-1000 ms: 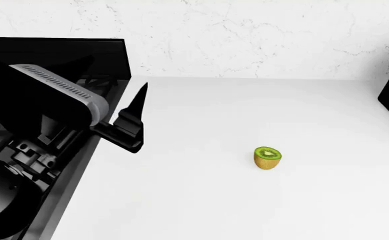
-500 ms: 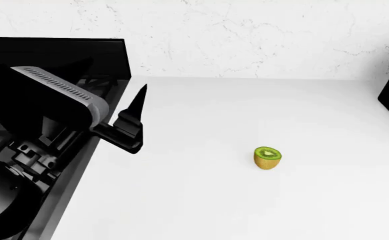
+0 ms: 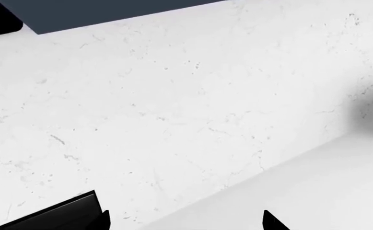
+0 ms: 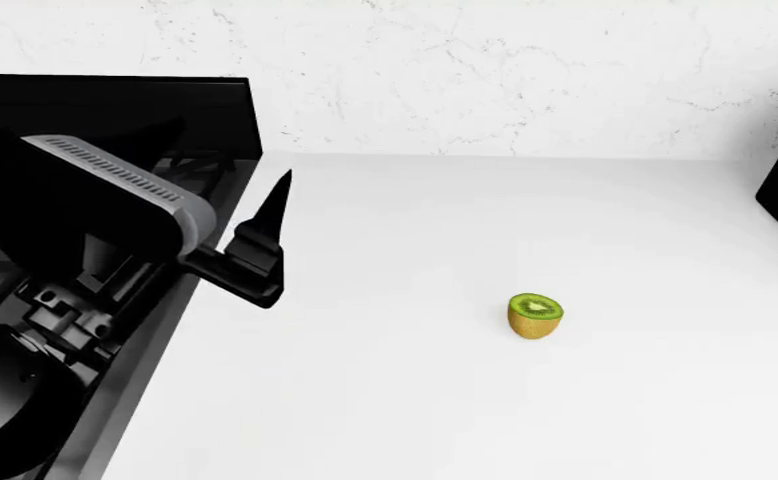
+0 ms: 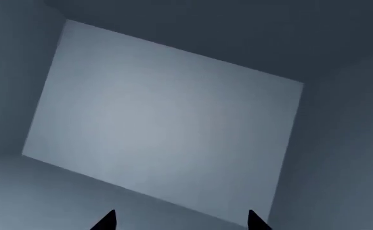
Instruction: Pick the tomato, kiwi from the counter and place them in the cabinet. Then close the cabinet.
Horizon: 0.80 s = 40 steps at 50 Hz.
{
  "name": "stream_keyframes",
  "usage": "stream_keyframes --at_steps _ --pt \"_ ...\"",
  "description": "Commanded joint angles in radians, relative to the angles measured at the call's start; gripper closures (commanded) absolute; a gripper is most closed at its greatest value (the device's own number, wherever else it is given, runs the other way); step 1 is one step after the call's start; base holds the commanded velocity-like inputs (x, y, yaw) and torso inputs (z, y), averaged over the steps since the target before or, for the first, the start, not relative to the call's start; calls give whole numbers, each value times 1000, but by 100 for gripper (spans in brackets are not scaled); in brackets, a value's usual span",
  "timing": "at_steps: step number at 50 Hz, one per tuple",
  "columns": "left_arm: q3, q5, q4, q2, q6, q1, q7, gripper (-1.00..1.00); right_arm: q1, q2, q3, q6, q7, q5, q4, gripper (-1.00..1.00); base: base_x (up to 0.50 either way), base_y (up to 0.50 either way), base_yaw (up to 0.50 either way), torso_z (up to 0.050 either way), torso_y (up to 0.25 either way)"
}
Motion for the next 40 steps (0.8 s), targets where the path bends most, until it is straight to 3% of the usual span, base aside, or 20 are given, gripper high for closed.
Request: stream_keyframes --at_steps 1,21,30,40 --pt "3 1 -2 -4 10 7 -2 -100 2 0 18 -46 -22 -35 -10 -100 0 0 0 0 0" --pt "11 -3 -7 -8 18 7 -7 -100 -11 7 32 -370 -158 -92 -45 -100 0 0 0 0 0" --pt "19 0 -11 -9 24 6 -9 -100 -121 120 62 -310 -139 -27 -413 -100 0 0 0 0 0" --pt "28 8 -14 -8 37 15 -11 -100 -198 183 103 -267 -174 67 -641 -100 0 0 0 0 0"
